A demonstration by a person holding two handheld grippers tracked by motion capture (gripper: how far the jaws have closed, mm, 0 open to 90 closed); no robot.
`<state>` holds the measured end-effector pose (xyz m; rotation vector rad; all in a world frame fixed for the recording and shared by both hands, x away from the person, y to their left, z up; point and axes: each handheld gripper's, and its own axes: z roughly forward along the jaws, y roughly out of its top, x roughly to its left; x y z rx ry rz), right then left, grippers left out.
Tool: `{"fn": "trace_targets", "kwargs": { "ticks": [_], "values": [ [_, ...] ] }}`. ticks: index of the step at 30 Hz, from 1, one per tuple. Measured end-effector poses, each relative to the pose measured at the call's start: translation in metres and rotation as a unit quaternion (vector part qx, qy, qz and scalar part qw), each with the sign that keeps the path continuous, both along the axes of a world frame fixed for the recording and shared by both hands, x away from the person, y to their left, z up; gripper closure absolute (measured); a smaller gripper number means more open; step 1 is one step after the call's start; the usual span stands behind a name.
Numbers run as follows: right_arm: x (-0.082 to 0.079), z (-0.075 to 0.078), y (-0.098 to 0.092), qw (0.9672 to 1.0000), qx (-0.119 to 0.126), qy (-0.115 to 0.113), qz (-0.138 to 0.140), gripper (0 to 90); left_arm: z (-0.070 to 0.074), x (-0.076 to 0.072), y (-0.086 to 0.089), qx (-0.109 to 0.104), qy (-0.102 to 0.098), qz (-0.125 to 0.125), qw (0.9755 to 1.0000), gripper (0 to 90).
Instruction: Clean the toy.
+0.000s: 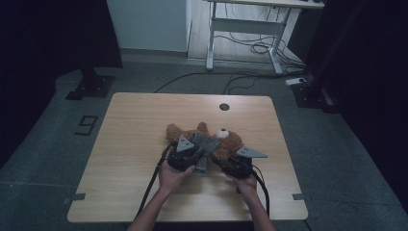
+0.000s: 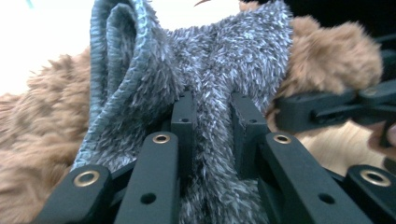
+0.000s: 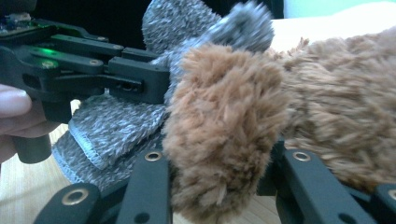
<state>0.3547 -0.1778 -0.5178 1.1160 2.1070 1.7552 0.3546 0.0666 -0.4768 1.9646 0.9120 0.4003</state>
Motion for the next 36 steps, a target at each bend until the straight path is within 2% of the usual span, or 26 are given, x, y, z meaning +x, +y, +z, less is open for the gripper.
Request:
{"fn": "trace_targets", "kwargs": {
  "ticks": [5, 11, 14, 15, 16, 19, 21, 24, 28, 31, 34, 36],
  "values": [
    [0.001, -0.003, -0.004, 1.0, -0.002, 0.004, -0.002, 66.5, -0.002, -0.008, 0.019, 0.008, -0.015, 0.017, 0.9997, 73.8],
    [0.003, -0.004, -0.005, 1.0, -0.002, 0.005, -0.003, 66.5, -0.003, -0.013, 0.056, 0.003, -0.012, 0.047, 0.9988, 73.8],
    [0.003, -0.005, -0.006, 1.0, -0.001, 0.005, -0.003, 66.5, -0.006, -0.014, 0.076, 0.005, -0.009, 0.07, 0.9975, 73.7],
    [0.003, -0.004, -0.006, 1.0, -0.003, 0.004, -0.002, 66.4, -0.009, -0.014, 0.088, 0.002, -0.006, 0.083, 0.9965, 73.7],
    [0.003, -0.004, -0.006, 1.0, -0.003, 0.004, -0.002, 66.4, -0.009, -0.014, 0.088, 0.002, -0.006, 0.083, 0.9965, 73.7],
    [0.003, -0.005, -0.006, 1.0, -0.002, 0.004, -0.001, 66.3, -0.014, -0.014, 0.105, -0.014, 0.008, 0.097, 0.9952, 73.6],
    [0.004, -0.005, -0.006, 1.0, -0.001, 0.004, 0.0, 66.2, -0.013, -0.016, 0.108, -0.028, 0.008, 0.091, 0.9954, 73.6],
    [0.004, -0.005, -0.006, 1.0, 0.0, 0.005, -0.001, 66.3, -0.005, -0.022, 0.102, -0.039, -0.007, 0.077, 0.9962, 73.7],
    [0.005, -0.005, -0.006, 1.0, 0.004, 0.007, -0.002, 66.3, 0.01, -0.023, 0.079, -0.033, -0.019, 0.047, 0.9982, 73.6],
    [0.004, -0.004, -0.005, 1.0, 0.002, 0.005, -0.001, 66.2, 0.021, -0.02, 0.053, -0.039, -0.025, 0.019, 0.9987, 73.6],
    [0.004, -0.004, -0.005, 1.0, 0.002, 0.006, -0.001, 66.2, 0.024, -0.018, 0.027, -0.046, -0.022, -0.009, 0.9986, 73.5],
    [0.004, -0.004, -0.005, 1.0, 0.001, 0.006, -0.001, 66.2, 0.021, -0.013, 0.005, -0.033, -0.014, -0.02, 0.9992, 73.5]
  ]
}}
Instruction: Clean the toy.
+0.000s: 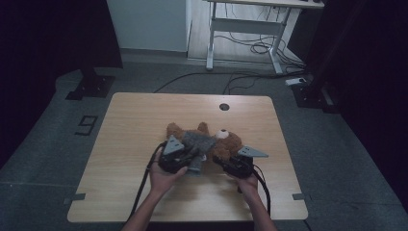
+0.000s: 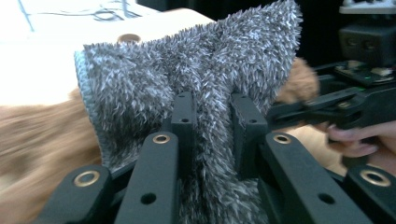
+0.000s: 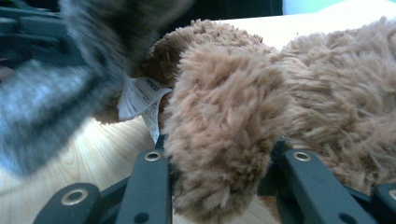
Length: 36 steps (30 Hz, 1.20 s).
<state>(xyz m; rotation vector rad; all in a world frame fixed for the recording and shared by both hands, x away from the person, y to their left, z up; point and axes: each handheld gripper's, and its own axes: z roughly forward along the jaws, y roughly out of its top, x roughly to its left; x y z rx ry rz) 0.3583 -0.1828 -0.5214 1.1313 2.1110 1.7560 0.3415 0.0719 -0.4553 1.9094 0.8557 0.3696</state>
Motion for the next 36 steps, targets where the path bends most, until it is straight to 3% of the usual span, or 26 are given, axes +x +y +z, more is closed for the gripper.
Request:
{"fn": "trace_targets", "kwargs": {
  "ticks": [4, 7, 10, 14, 15, 16, 20, 27, 32, 36],
  "values": [
    [0.0, 0.0, 0.0, 1.0, 0.001, 0.001, 0.001, 66.3, -0.019, 0.012, -0.019, 0.033, 0.021, 0.011, 0.9992, 73.5],
    [0.0, 0.0, 0.0, 1.0, -0.005, 0.0, 0.002, 66.3, -0.027, 0.015, -0.014, 0.018, 0.029, 0.011, 0.9994, 73.7],
    [0.001, 0.001, -0.002, 1.0, -0.004, 0.001, 0.005, 66.2, -0.021, 0.011, -0.006, 0.04, 0.025, 0.011, 0.9988, 74.0],
    [0.002, 0.0, -0.004, 1.0, -0.003, 0.002, 0.004, 66.3, -0.011, 0.008, 0.015, 0.056, 0.01, 0.036, 0.9977, 74.0],
    [0.002, 0.0, -0.004, 1.0, -0.003, 0.002, 0.004, 66.2, -0.011, 0.007, 0.027, 0.053, 0.011, 0.049, 0.9974, 74.1],
    [0.002, 0.0, -0.004, 1.0, -0.003, 0.002, 0.004, 66.2, -0.011, 0.007, 0.027, 0.053, 0.011, 0.049, 0.9974, 74.1],
    [0.001, 0.0, -0.004, 1.0, -0.004, 0.002, 0.004, 66.2, -0.014, 0.004, 0.054, 0.044, 0.012, 0.075, 0.9961, 74.1],
    [0.002, 0.0, -0.004, 1.0, -0.003, 0.002, 0.005, 66.2, -0.025, 0.002, 0.097, 0.045, 0.031, 0.12, 0.9913, 73.9],
    [0.002, 0.0, -0.003, 1.0, -0.003, 0.003, 0.005, 66.1, -0.035, -0.001, 0.106, 0.04, 0.038, 0.129, 0.9901, 73.7],
    [0.002, 0.0, -0.004, 1.0, -0.004, 0.002, 0.005, 66.1, -0.028, -0.004, 0.106, 0.025, 0.034, 0.129, 0.9908, 73.7]
  ]
}}
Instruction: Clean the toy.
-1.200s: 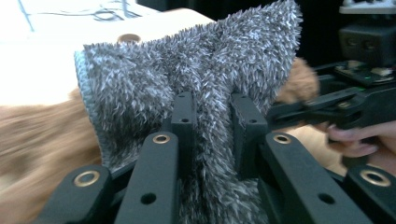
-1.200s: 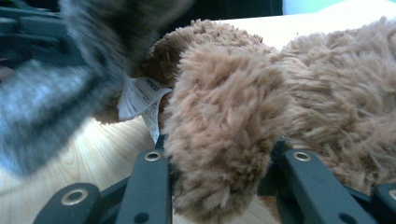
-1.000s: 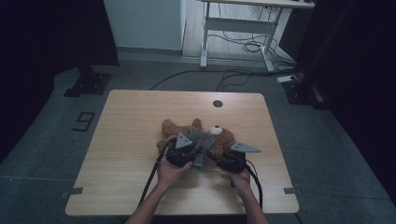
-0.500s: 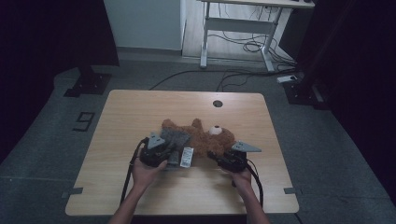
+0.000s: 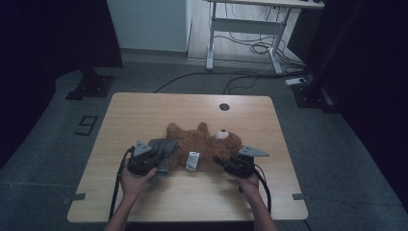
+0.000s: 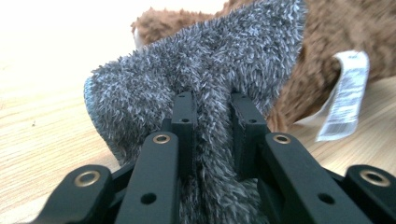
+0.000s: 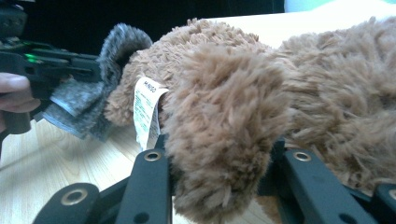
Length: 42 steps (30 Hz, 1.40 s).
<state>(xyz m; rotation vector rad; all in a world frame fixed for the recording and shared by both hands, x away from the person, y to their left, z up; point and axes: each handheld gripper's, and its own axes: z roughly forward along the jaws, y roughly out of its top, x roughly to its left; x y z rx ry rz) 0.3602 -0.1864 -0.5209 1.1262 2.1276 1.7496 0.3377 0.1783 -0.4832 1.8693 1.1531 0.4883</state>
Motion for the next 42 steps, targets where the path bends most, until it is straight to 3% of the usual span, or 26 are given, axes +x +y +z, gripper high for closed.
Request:
{"fn": "trace_targets", "kwargs": {
  "ticks": [3, 5, 8, 9, 10, 13, 16, 18, 20, 27, 31, 32, 38, 42],
  "values": [
    [0.001, 0.0, -0.001, 1.0, 0.005, 0.002, -0.001, 66.1, 0.016, -0.005, -0.012, -0.011, -0.011, -0.025, 0.9996, 73.7],
    [0.001, 0.0, 0.0, 1.0, 0.005, 0.002, -0.001, 66.2, 0.027, -0.008, -0.026, -0.007, -0.025, -0.045, 0.9987, 73.7],
    [0.0, 0.0, 0.001, 1.0, 0.004, 0.0, -0.002, 66.2, 0.037, -0.007, -0.051, -0.007, -0.033, -0.069, 0.997, 73.7],
    [0.0, 0.0, 0.001, 1.0, 0.004, 0.0, -0.002, 66.1, 0.04, -0.004, -0.073, -0.011, -0.033, -0.09, 0.9953, 73.7],
    [0.0, 0.0, 0.001, 1.0, 0.004, 0.0, -0.002, 66.1, 0.04, -0.004, -0.073, -0.011, -0.033, -0.09, 0.9953, 73.7],
    [0.0, 0.0, 0.001, 1.0, 0.004, 0.0, 0.0, 66.1, 0.034, 0.0, -0.105, -0.006, -0.028, -0.111, 0.9934, 73.7],
    [0.0, 0.0, 0.0, 1.0, 0.003, 0.0, 0.001, 66.1, 0.017, 0.008, -0.132, 0.024, -0.007, -0.119, 0.9925, 73.6],
    [0.0, 0.001, 0.0, 1.0, 0.001, -0.001, 0.001, 66.1, 0.008, 0.012, -0.135, 0.034, -0.002, -0.116, 0.9927, 73.6],
    [0.001, 0.0, 0.0, 1.0, -0.003, -0.001, 0.003, 66.1, 0.003, 0.013, -0.13, 0.015, 0.006, -0.113, 0.9934, 73.8],
    [0.001, 0.0, -0.001, 1.0, -0.001, 0.001, 0.003, 66.1, 0.006, 0.007, -0.106, 0.022, -0.002, -0.1, 0.9947, 73.9],
    [0.002, 0.0, -0.003, 1.0, 0.002, 0.003, 0.003, 66.1, 0.011, 0.004, -0.075, 0.027, -0.021, -0.065, 0.9973, 73.9],
    [0.002, 0.0, -0.003, 1.0, 0.002, 0.003, 0.003, 66.1, 0.011, 0.004, -0.075, 0.027, -0.021, -0.065, 0.9973, 73.9],
    [0.002, 0.0, -0.002, 1.0, 0.0, 0.003, 0.005, 66.1, 0.006, 0.005, -0.037, 0.011, -0.011, -0.032, 0.9993, 74.0],
    [0.001, 0.0, -0.002, 1.0, 0.001, 0.003, 0.005, 66.1, -0.003, 0.004, -0.019, 0.019, -0.004, -0.01, 0.9998, 73.8]
  ]
}}
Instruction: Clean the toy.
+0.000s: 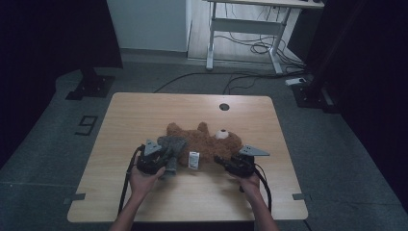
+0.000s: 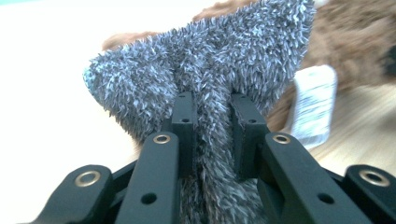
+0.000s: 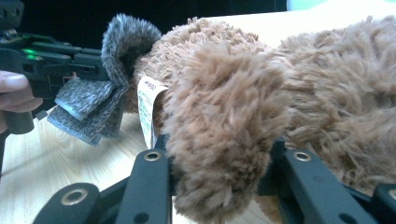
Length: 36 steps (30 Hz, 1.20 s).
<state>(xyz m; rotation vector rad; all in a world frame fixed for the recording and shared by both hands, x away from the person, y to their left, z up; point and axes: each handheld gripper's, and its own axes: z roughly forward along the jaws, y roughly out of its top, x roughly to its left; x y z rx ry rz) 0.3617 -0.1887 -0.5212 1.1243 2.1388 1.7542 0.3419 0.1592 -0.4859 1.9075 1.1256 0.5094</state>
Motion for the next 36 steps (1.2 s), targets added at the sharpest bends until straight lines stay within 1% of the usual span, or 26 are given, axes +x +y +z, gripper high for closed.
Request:
{"fn": "trace_targets", "kwargs": {
  "ticks": [3, 5, 6, 7, 8, 10, 13, 15, 16, 17, 18, 20, 21, 22, 23, 24, 26, 28, 30, 32, 34, 36],
  "values": [
    [0.0, 0.0, 0.0, 1.0, 0.0, 0.0, 0.0, 66.1, -0.008, 0.0, 0.011, -0.001, 0.01, 0.011, 0.9999, 73.6],
    [0.0, 0.0, 0.001, 1.0, 0.001, 0.0, 0.001, 66.1, -0.01, 0.0, 0.015, -0.007, 0.012, 0.015, 0.9998, 73.6],
    [0.0, 0.0, 0.001, 1.0, 0.001, 0.0, 0.001, 66.1, -0.009, -0.002, 0.017, -0.011, 0.011, 0.017, 0.9997, 73.6],
    [0.0, 0.0, 0.001, 1.0, 0.003, 0.001, 0.001, 65.9, -0.002, -0.004, 0.015, -0.013, 0.002, 0.014, 0.9998, 73.6],
    [0.0, 0.0, 0.001, 1.0, 0.003, 0.001, 0.001, 65.9, -0.002, -0.004, 0.015, -0.013, 0.002, 0.014, 0.9998, 73.6],
    [0.0, 0.0, 0.002, 1.0, 0.003, 0.001, -0.001, 65.8, 0.01, -0.007, 0.009, -0.016, -0.016, 0.006, 0.9997, 73.6],
    [-0.001, 0.0, 0.003, 1.0, 0.004, 0.001, -0.001, 65.8, 0.031, -0.009, -0.01, -0.021, -0.039, -0.018, 0.9989, 73.6],
    [-0.001, 0.001, 0.004, 1.0, 0.004, 0.0, -0.001, 65.8, 0.041, -0.008, -0.025, -0.02, -0.048, -0.036, 0.998, 73.6],
    [-0.001, 0.001, 0.004, 1.0, 0.004, 0.001, -0.001, 65.8, 0.046, -0.006, -0.038, -0.017, -0.051, -0.049, 0.9974, 73.5],
    [-0.001, 0.001, 0.004, 1.0, 0.004, 0.001, -0.002, 65.8, 0.049, -0.002, -0.06, -0.013, -0.051, -0.068, 0.9963, 73.5],
    [-0.001, 0.001, 0.004, 1.0, 0.004, 0.001, -0.002, 65.8, 0.049, -0.002, -0.06, -0.013, -0.051, -0.068, 0.9963, 73.5],
    [-0.001, 0.001, 0.004, 1.0, 0.004, 0.001, -0.001, 65.8, 0.048, 0.004, -0.08, -0.012, -0.044, -0.082, 0.9956, 73.5],
    [-0.001, 0.001, 0.004, 1.0, 0.003, 0.001, -0.002, 65.7, 0.046, 0.007, -0.09, -0.013, -0.037, -0.089, 0.9953, 73.5],
    [-0.001, 0.001, 0.003, 1.0, 0.003, 0.0, -0.001, 65.7, 0.043, 0.01, -0.1, -0.008, -0.031, -0.096, 0.9948, 73.5],
    [-0.001, 0.001, 0.003, 1.0, 0.002, 0.0, -0.001, 65.7, 0.035, 0.014, -0.119, 0.009, -0.024, -0.106, 0.9941, 73.5],
    [-0.001, 0.001, 0.003, 1.0, 0.002, 0.0, -0.001, 65.7, 0.035, 0.014, -0.119, 0.009, -0.024, -0.106, 0.9941, 73.4],
    [-0.001, 0.001, 0.002, 1.0, 0.002, 0.0, -0.001, 65.7, 0.026, 0.018, -0.127, 0.019, -0.013, -0.108, 0.9939, 73.4],
    [-0.001, 0.001, 0.002, 1.0, 0.0, 0.001, -0.001, 65.7, 0.019, 0.019, -0.125, 0.022, -0.009, -0.106, 0.9941, 73.4],
    [-0.001, 0.0, 0.001, 1.0, 0.0, 0.002, 0.0, 65.7, 0.015, 0.02, -0.116, 0.009, -0.003, -0.103, 0.9946, 73.5],
    [-0.001, 0.0, 0.001, 1.0, 0.001, 0.002, 0.001, 65.7, 0.014, 0.018, -0.107, 0.009, -0.006, -0.1, 0.9949, 73.6],
    [-0.001, 0.0, 0.001, 1.0, 0.002, 0.003, 0.001, 65.7, 0.015, 0.013, -0.096, 0.014, -0.013, -0.094, 0.9954, 73.6],
    [-0.001, 0.0, 0.001, 1.0, 0.001, 0.003, 0.0, 65.7, 0.016, 0.009, -0.081, 0.015, -0.02, -0.083, 0.9963, 73.6]
  ]
}}
